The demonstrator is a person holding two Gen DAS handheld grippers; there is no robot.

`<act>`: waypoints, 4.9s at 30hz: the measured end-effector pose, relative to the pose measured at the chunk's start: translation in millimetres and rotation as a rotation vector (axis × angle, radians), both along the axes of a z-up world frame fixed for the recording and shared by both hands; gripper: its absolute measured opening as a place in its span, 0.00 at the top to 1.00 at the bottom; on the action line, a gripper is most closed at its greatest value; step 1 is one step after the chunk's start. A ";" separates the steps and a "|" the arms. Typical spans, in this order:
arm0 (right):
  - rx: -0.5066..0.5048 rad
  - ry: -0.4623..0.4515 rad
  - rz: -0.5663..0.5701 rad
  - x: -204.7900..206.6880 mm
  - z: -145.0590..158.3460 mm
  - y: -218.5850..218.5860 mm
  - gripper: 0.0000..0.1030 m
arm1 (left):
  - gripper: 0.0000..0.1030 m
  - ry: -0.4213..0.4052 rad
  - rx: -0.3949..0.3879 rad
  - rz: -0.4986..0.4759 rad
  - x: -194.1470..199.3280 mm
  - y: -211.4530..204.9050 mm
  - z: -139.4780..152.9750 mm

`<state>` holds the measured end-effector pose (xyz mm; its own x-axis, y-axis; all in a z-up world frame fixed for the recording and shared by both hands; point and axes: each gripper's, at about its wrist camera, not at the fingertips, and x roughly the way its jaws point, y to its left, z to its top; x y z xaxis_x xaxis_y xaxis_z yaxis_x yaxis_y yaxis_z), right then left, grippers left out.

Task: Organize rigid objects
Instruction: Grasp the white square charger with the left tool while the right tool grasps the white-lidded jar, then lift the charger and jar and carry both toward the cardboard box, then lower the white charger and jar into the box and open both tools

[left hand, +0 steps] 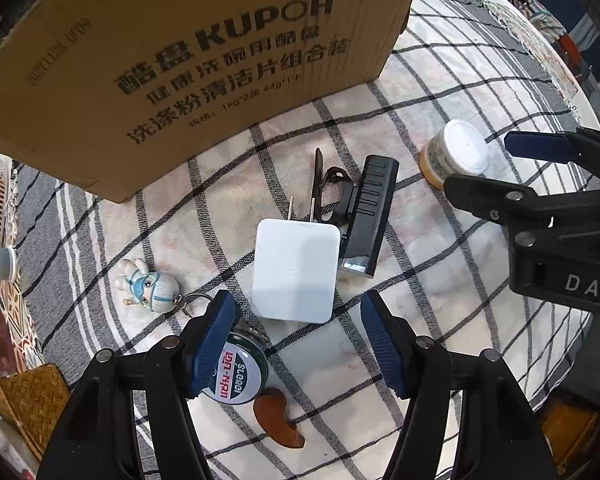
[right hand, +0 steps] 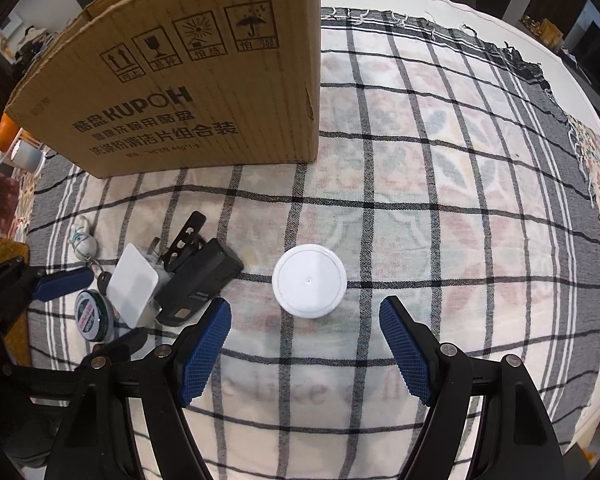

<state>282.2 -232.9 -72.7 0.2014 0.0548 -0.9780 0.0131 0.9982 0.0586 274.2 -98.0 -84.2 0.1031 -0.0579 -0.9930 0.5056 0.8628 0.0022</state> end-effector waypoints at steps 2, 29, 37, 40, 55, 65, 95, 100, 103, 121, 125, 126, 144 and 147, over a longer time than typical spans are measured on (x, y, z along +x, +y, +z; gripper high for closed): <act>0.002 0.004 -0.004 1.2 -2.0 -1.2 0.25 | 0.39 0.006 0.002 -0.001 1.1 -0.2 -3.7; 0.030 0.056 -0.051 37.3 -42.6 -12.0 0.54 | 0.57 0.013 -0.008 0.028 39.9 -6.3 -38.0; 0.013 0.050 -0.057 30.3 -48.4 -11.9 0.59 | 0.58 -0.010 -0.022 0.056 33.7 1.2 -33.8; -0.005 0.033 -0.047 16.2 -43.3 -4.2 0.59 | 0.58 -0.019 -0.028 0.073 27.6 11.9 -31.5; 0.005 -0.037 0.000 0.4 0.5 23.5 0.59 | 0.58 -0.092 -0.094 0.123 16.5 45.0 3.8; -0.001 -0.072 0.023 0.2 23.1 40.3 0.59 | 0.58 -0.133 -0.121 0.144 11.1 59.8 27.6; 0.060 -0.263 0.059 -6.9 105.4 53.6 0.59 | 0.58 -0.345 -0.231 0.178 9.2 64.1 121.5; 0.067 -0.304 0.062 -6.8 123.1 55.0 0.59 | 0.58 -0.384 -0.251 0.183 9.1 66.0 139.3; 0.071 -0.329 0.065 -6.2 133.5 55.1 0.59 | 0.58 -0.406 -0.265 0.187 9.7 66.8 151.0; 0.092 -0.414 0.065 23.4 172.1 57.4 0.59 | 0.58 -0.481 -0.293 0.219 40.9 71.6 186.9; 0.088 -0.413 0.064 35.6 173.0 56.0 0.59 | 0.58 -0.478 -0.286 0.228 53.1 71.0 186.8; 0.086 -0.410 0.065 39.0 173.0 56.5 0.59 | 0.58 -0.476 -0.285 0.228 55.8 70.8 186.6; 0.055 -0.313 0.076 105.8 149.9 50.1 0.59 | 0.58 -0.374 -0.236 0.263 122.8 66.6 162.2; 0.048 -0.289 0.075 115.5 142.6 48.7 0.59 | 0.58 -0.368 -0.217 0.264 132.9 65.2 157.8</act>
<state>397.7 -184.2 69.9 0.4643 0.1252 -0.8768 -0.0850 0.9917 0.0966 407.1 -32.8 73.6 0.4831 -0.1835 -0.8561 0.2696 0.9615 -0.0539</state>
